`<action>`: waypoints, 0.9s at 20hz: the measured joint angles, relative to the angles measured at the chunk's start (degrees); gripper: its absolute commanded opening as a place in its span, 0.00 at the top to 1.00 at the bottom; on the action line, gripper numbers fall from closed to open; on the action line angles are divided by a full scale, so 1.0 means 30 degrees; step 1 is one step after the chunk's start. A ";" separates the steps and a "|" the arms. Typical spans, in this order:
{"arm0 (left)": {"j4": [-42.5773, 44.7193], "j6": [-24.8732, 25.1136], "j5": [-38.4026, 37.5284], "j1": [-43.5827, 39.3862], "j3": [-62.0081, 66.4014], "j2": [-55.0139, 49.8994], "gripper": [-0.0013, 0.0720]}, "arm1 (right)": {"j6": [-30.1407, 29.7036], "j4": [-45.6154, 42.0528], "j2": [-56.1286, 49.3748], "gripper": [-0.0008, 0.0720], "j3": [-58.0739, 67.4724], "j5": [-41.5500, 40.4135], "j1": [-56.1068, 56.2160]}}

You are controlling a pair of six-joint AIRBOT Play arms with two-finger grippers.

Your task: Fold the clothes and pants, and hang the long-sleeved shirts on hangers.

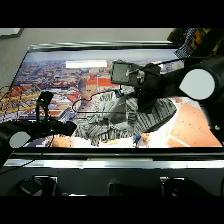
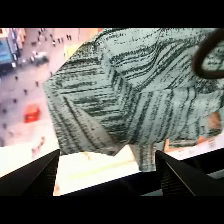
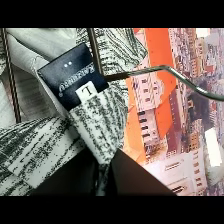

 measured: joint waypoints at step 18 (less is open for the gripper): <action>-2.0050 1.4149 0.8561 -0.1086 -0.2448 -0.4437 0.16 | 0.2674 -0.0204 0.0029 0.95 0.0000 0.0306 0.0000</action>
